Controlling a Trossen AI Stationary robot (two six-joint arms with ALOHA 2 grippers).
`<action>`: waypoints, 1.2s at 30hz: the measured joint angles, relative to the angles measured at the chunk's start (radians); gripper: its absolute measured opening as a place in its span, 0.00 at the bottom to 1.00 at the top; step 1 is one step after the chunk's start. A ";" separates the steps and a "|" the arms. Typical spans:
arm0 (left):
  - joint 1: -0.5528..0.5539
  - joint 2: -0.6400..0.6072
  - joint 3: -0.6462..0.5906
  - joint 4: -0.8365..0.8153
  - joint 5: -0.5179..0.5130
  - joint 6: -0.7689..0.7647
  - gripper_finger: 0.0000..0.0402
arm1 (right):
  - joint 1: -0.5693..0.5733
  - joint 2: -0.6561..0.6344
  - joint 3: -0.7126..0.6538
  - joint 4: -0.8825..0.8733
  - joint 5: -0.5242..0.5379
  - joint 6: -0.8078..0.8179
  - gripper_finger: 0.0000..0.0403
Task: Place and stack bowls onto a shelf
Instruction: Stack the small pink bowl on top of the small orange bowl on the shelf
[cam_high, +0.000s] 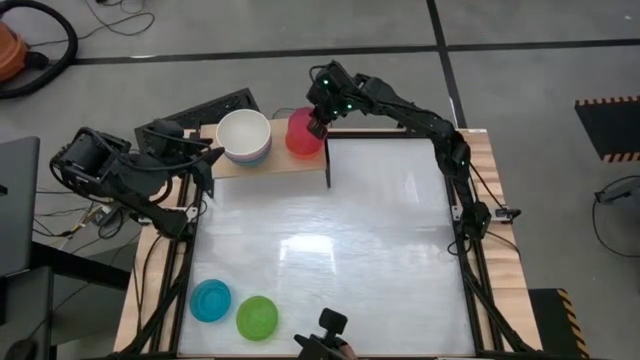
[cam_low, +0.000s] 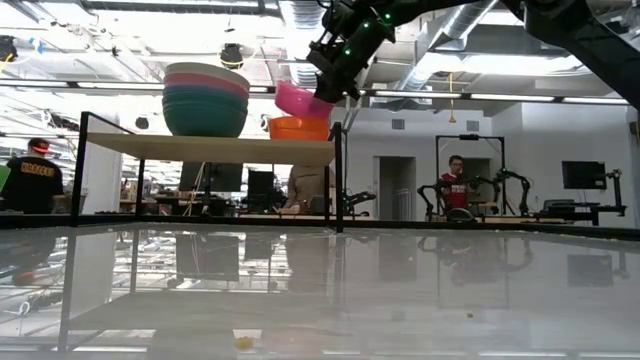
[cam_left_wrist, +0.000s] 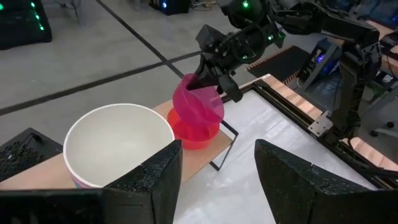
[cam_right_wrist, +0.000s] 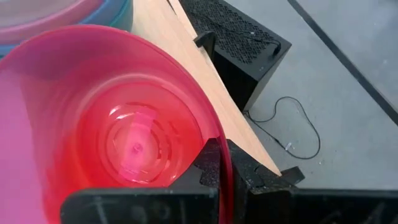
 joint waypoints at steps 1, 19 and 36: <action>0.000 0.000 0.000 0.000 -0.001 -0.001 0.46 | 0.000 0.000 -0.003 0.003 0.000 -0.008 0.06; 0.000 0.001 0.000 0.000 -0.032 -0.009 0.46 | -0.004 0.021 -0.018 0.013 -0.021 -0.037 0.06; 0.000 0.001 0.000 0.000 -0.034 -0.024 0.46 | 0.000 0.055 -0.015 0.007 -0.045 -0.046 0.08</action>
